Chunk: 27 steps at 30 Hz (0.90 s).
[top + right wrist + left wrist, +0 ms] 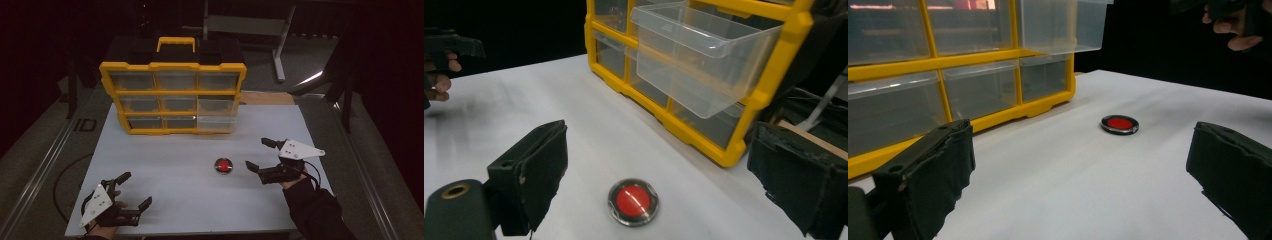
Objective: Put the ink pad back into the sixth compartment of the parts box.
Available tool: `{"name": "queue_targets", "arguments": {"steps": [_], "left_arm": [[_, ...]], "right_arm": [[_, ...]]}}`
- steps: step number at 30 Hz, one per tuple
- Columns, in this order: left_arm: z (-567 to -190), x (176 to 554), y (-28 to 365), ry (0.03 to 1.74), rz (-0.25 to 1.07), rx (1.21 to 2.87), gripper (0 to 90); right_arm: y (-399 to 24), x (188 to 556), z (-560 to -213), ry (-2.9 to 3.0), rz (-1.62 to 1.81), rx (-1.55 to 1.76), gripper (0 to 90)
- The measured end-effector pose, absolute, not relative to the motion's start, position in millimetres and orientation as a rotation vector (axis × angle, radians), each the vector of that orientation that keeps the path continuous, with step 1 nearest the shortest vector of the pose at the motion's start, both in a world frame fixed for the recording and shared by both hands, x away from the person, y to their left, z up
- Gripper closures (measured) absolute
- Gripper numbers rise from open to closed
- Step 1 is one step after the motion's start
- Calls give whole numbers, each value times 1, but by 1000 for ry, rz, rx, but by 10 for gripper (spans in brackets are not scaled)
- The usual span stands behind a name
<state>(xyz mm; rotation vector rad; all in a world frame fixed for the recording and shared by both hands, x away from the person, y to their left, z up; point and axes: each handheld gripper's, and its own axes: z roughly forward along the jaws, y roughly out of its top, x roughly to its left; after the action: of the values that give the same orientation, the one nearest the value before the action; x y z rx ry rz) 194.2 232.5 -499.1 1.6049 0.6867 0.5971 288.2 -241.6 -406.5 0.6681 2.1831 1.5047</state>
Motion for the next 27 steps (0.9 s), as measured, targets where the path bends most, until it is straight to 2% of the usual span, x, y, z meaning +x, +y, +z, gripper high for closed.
{"name": "queue_targets", "arguments": {"steps": [11,27], "left_arm": [[-499,194,232,684,594,1606,0],[-500,195,231,680,588,1606,0]], "right_arm": [[-211,307,-425,2261,1493,648,95],[-182,327,-471,2399,1382,659,97]]}}
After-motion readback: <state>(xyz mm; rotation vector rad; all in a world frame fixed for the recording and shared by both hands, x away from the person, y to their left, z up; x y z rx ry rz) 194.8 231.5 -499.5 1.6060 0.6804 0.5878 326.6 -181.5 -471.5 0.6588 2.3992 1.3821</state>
